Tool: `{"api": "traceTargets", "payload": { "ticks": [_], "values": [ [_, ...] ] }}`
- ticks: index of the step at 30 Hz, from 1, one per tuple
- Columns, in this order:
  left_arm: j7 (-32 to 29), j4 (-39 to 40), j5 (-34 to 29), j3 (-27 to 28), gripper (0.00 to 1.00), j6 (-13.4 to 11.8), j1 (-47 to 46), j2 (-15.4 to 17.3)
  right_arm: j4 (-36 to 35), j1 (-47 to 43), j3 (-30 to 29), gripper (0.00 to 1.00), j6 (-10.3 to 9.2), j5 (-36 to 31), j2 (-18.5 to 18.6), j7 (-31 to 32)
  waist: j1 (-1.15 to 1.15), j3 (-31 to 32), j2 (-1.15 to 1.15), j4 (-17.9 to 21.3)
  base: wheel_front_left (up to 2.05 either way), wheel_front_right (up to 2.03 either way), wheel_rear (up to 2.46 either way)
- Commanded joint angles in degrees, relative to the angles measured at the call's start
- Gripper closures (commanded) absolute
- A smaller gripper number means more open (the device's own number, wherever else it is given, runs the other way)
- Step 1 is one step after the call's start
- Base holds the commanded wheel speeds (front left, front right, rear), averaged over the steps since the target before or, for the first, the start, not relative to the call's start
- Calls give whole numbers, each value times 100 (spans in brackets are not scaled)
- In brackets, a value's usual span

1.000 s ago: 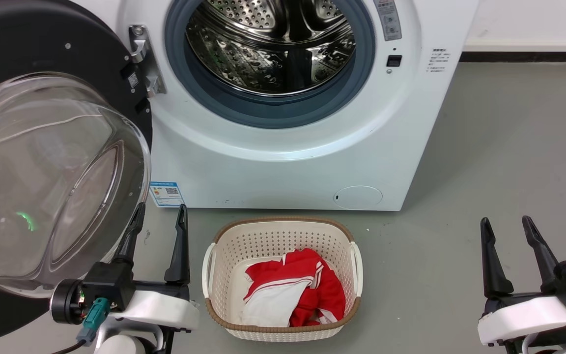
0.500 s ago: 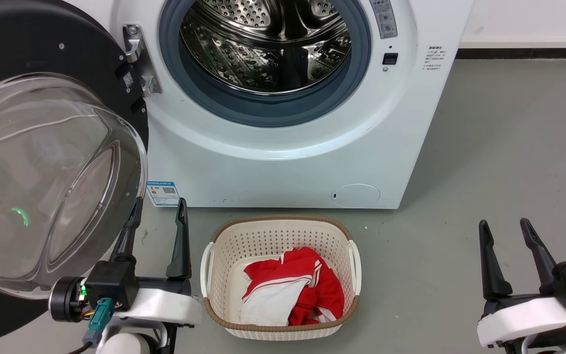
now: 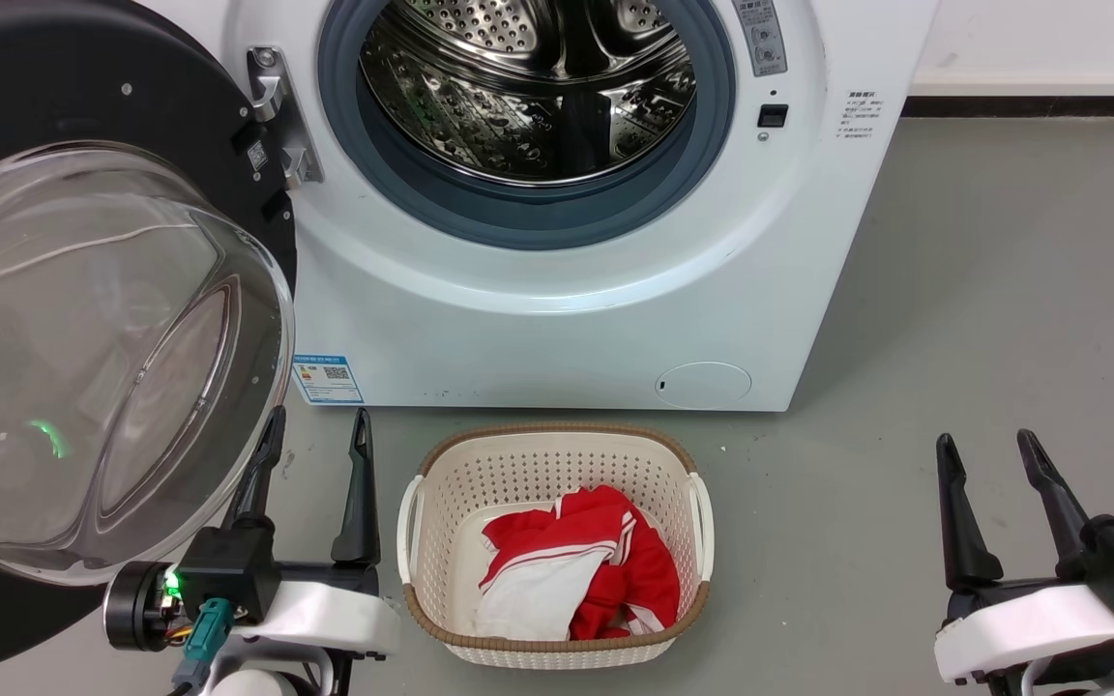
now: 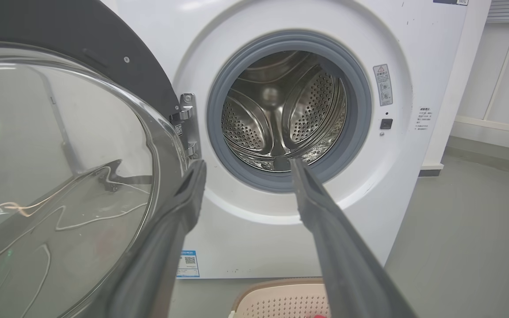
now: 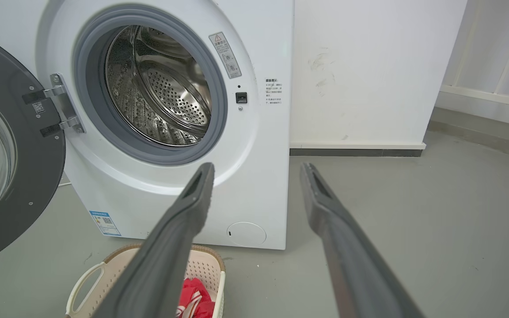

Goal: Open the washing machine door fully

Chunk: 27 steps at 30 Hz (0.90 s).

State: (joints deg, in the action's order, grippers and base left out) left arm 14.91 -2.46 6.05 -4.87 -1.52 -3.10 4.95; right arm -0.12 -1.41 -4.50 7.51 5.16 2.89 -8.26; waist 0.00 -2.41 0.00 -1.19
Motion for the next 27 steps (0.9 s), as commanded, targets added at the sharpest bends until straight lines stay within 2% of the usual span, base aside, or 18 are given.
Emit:
{"api": "traceTargets", "payload": {
  "ticks": [1, 22, 23, 27],
  "values": [
    [41, -26, -36, 32, 0, 28, 43, -16, -10, -13, 13, 0, -4, 19, -5, 2, 0, 2, 0, 2, 0, 0, 0],
    [41, -120, -189, 111, 0, 140, 68, -85, 54, -26, 16, 0, -4, 67, -5, 20, 0, 20, 0, 15, 0, 0, 0],
    [0, -114, -178, 118, 100, 130, 32, -62, 43, -1, 11, 100, 0, 36, 0, 22, 0, 21, 0, 15, 0, 0, 0],
    [-87, -270, 33, 169, 100, 149, 31, -67, 180, 4, 12, 100, 0, 249, -1, 56, 0, 25, 0, 17, 0, 0, 0]
  ]
}}
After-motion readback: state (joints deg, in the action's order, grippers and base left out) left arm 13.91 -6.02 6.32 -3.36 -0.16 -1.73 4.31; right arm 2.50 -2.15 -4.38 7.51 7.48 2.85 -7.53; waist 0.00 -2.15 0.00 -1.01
